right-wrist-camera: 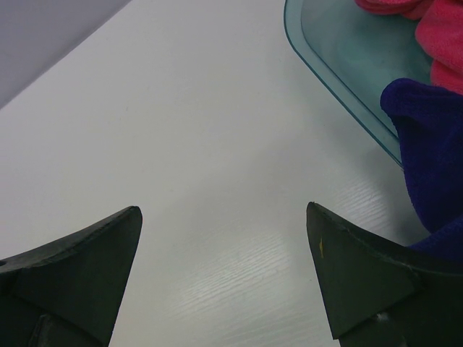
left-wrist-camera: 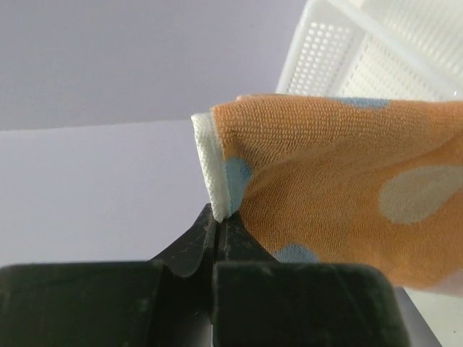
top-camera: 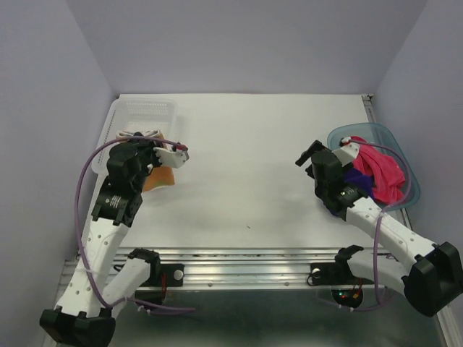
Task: Fold and stack the towels
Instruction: Neatly place the folded towel into the bin
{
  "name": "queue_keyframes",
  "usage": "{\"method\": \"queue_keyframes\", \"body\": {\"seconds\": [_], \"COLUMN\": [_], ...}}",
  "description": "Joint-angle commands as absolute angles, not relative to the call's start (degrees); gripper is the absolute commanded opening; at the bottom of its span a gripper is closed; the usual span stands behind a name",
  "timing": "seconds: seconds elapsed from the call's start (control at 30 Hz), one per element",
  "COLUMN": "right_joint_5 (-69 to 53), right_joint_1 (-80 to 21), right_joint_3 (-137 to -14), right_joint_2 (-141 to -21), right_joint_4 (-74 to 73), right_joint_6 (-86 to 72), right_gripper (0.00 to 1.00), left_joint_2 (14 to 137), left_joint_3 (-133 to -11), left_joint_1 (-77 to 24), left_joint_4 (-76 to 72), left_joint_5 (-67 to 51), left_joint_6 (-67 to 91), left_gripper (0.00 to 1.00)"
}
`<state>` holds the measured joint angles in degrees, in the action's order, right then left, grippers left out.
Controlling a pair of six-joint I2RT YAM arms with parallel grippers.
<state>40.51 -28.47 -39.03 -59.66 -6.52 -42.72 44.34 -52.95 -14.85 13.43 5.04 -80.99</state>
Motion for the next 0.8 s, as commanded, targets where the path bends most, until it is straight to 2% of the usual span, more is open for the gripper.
{"method": "queue_keyframes", "body": {"seconds": [0.0,0.13,0.27,0.5,0.77], "right_joint_5": [43.4,44.4,45.4,46.6,46.5], "right_joint_1": [-28.0,-28.0,-28.0,-28.1,-28.0], "right_joint_3": [-37.2,-37.4,-37.1,-36.9,-36.5], "right_joint_2": [-58.5,-58.7,-59.5,-61.4,-61.1], "right_joint_4": [-3.3,-3.3,-2.9,-2.0,-1.7], "right_joint_6": [-44.0,-43.9,-43.9,-43.7,-43.8], "right_gripper": [1.00,1.00,1.00,1.00,1.00], "left_joint_2": [46.4,46.8,49.9,66.7,73.8], "left_joint_3": [-49.2,-46.9,-44.7,-47.5,-47.8], "left_joint_1": [-8.8,-5.5,-2.3,1.3,5.0], "left_joint_4": [4.7,0.3,-10.5,-23.5,-27.6], "left_joint_5": [3.3,0.4,-2.3,1.4,-7.6], "left_joint_6": [-83.0,-85.2,-85.7,-82.4,-84.3], "left_gripper": [0.00,0.00,0.00,0.00,0.00]}}
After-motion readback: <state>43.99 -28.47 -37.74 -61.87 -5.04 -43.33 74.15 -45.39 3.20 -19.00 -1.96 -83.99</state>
